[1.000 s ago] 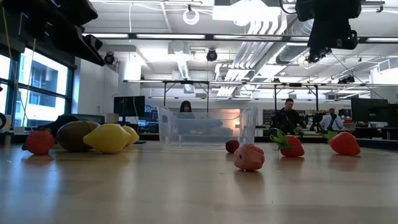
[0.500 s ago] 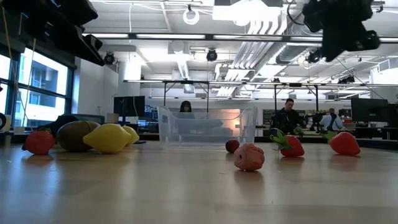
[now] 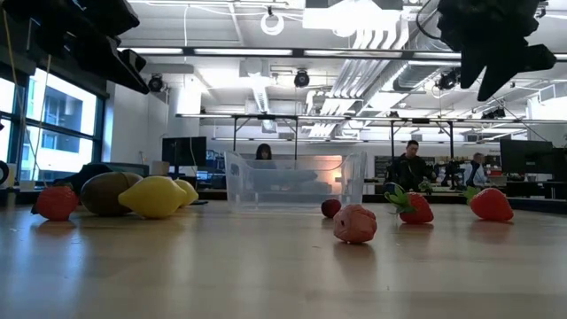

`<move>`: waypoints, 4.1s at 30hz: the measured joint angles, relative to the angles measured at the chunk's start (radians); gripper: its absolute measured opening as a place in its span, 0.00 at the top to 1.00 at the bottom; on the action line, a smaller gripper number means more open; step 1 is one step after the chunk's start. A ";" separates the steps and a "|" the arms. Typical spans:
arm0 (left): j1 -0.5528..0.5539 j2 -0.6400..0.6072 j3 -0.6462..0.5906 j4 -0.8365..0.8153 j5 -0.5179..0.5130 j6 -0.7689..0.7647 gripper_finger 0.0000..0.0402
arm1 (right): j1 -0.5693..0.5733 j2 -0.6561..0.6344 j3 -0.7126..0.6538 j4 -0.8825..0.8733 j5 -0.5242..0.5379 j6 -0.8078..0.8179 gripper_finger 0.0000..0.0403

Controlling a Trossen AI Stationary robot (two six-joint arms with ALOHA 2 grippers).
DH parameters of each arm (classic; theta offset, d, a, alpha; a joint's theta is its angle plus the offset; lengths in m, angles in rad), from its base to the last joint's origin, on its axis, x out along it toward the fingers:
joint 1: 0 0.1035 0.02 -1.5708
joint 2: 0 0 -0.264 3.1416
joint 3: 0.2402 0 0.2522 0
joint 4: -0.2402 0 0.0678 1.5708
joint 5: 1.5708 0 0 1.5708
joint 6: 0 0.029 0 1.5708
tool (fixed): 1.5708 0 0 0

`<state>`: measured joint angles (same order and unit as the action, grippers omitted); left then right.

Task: Pick and placing Produce into tupperware
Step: Put the red strawberry into the transparent bin

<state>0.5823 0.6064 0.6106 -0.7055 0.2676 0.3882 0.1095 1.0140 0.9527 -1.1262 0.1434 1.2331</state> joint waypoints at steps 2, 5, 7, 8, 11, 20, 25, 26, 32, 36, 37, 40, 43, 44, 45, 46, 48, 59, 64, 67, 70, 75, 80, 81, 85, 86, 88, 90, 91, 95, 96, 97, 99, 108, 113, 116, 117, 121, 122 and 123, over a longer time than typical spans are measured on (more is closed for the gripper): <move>0.000 0.000 0.000 0.000 0.000 0.000 0.75 | 0.007 0.016 0.000 -0.021 0.006 0.018 0.57; 0.000 0.000 0.000 0.000 0.000 0.000 0.75 | 0.023 0.058 0.000 -0.029 -0.006 0.011 0.57; 0.000 0.000 0.000 0.000 0.000 0.000 0.75 | 0.031 0.097 0.000 -0.029 -0.012 -0.005 0.57; 0.000 0.000 0.000 0.000 0.000 0.000 0.75 | 0.035 0.119 0.000 -0.029 -0.010 -0.015 0.57; 0.000 0.000 0.000 0.000 0.000 0.000 0.75 | 0.038 0.194 0.000 -0.029 0.004 -0.040 0.57; 0.000 0.000 0.000 0.000 0.000 0.000 0.75 | 0.038 0.353 -0.006 0.061 0.046 -0.060 0.57; 0.000 0.000 0.000 0.000 0.000 0.000 0.75 | 0.038 0.347 -0.106 0.196 0.016 0.012 0.57; 0.000 0.000 0.000 0.000 0.000 0.000 0.75 | 0.039 0.339 -0.132 0.230 0.005 0.020 0.57; 0.000 0.000 0.000 0.000 0.000 0.000 0.75 | 0.056 0.293 -0.248 0.360 -0.005 0.113 0.57; 0.000 0.000 0.000 0.000 0.001 0.000 0.75 | 0.066 0.272 -0.281 0.383 -0.005 0.132 0.57; 0.000 0.000 0.000 0.000 0.000 0.000 0.75 | 0.068 0.272 -0.282 0.382 -0.004 0.132 0.57; 0.000 0.000 0.000 0.000 0.001 0.000 0.75 | 0.068 0.272 -0.282 0.381 -0.002 0.132 0.56; 0.000 0.000 0.000 0.000 0.001 0.000 0.75 | 0.068 0.272 -0.282 0.376 -0.001 0.132 0.53; 0.000 0.000 0.000 0.000 0.001 0.000 0.75 | 0.068 0.272 -0.282 0.374 -0.001 0.132 0.51; 0.000 0.000 0.000 0.000 0.001 0.000 0.75 | 0.068 0.272 -0.282 0.373 -0.001 0.132 0.49; 0.000 0.000 0.000 0.000 0.001 0.000 0.75 | 0.068 0.272 -0.282 0.372 -0.001 0.131 0.47; 0.000 0.000 0.000 0.000 0.001 0.000 0.75 | 0.068 0.273 -0.282 0.370 -0.001 0.130 0.43; 0.000 0.000 0.000 0.000 0.001 0.000 0.75 | 0.098 0.324 -0.282 0.374 0.022 0.132 0.34; 0.000 0.000 0.000 0.000 0.000 0.000 0.75 | 0.101 0.351 -0.282 0.396 0.020 0.138 0.34; 0.000 0.000 0.000 0.000 0.000 0.000 0.75 | 0.101 0.384 -0.282 0.424 0.015 0.136 0.34; 0.000 0.000 0.000 0.000 0.000 0.000 0.75 | 0.101 0.421 -0.282 0.465 0.013 0.127 0.34; 0.000 0.000 0.000 0.000 0.000 0.000 0.75 | 0.101 0.446 -0.282 0.488 0.014 0.131 0.34; 0.000 0.000 0.000 0.000 0.000 0.000 0.75 | 0.101 0.446 -0.282 0.482 0.023 0.132 0.34; 0.000 0.000 0.000 0.000 0.000 0.000 0.75 | 0.101 0.446 -0.282 0.481 0.024 0.132 0.34; 0.000 0.000 0.000 0.000 0.000 0.000 0.75 | 0.101 0.446 -0.282 0.481 0.025 0.132 0.38; 0.000 0.000 0.000 0.000 0.000 0.000 0.75 | 0.101 0.446 -0.282 0.481 0.025 0.132 0.39; 0.000 0.000 0.000 0.000 0.000 0.000 0.75 | 0.101 0.446 -0.282 0.481 0.025 0.132 0.42; 0.000 0.000 0.000 0.000 0.000 0.000 0.75 | 0.101 0.446 -0.282 0.481 0.025 0.136 0.45; 0.000 0.000 0.000 0.000 0.000 0.000 0.75 | 0.101 0.446 -0.282 0.480 0.025 0.138 0.46; 0.000 0.000 0.000 0.000 0.000 0.000 0.75 | 0.101 0.446 -0.282 0.480 0.021 0.140 0.51; 0.000 0.000 0.000 0.000 0.000 0.000 0.75 | 0.101 0.446 -0.282 0.480 0.018 0.140 0.53; 0.000 0.000 0.000 0.000 0.000 0.000 0.75 | 0.101 0.446 -0.282 0.480 0.017 0.140 0.53; 0.000 0.000 0.000 0.000 0.000 0.000 0.75 | 0.101 0.446 -0.282 0.480 0.015 0.140 0.55; 0.000 0.000 0.000 0.000 0.000 0.000 0.75 | 0.101 0.444 -0.280 0.480 0.013 0.133 0.56; 0.000 0.000 0.000 0.000 0.000 0.000 0.75 | 0.101 0.405 -0.249 0.470 0.015 0.094 0.56; 0.000 0.000 0.000 0.000 0.000 0.000 0.75 | 0.101 0.357 -0.211 0.448 0.043 0.061 0.56; 0.000 0.000 0.000 0.000 0.000 0.000 0.75 | 0.101 0.339 -0.192 0.440 0.056 0.048 0.56; 0.000 0.000 0.000 0.000 0.000 0.000 0.75 | 0.101 0.275 -0.099 0.418 0.137 -0.028 0.56; 0.000 0.000 0.000 0.000 0.000 0.000 0.75 | 0.101 0.263 -0.069 0.420 0.160 -0.063 0.56; 0.000 0.000 0.000 0.000 0.000 0.000 0.75 | 0.101 0.253 -0.034 0.419 0.183 -0.105 0.56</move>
<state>0.5823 0.6067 0.6102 -0.7059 0.2676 0.3882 0.2108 1.2668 0.9188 -0.7067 0.3262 1.1285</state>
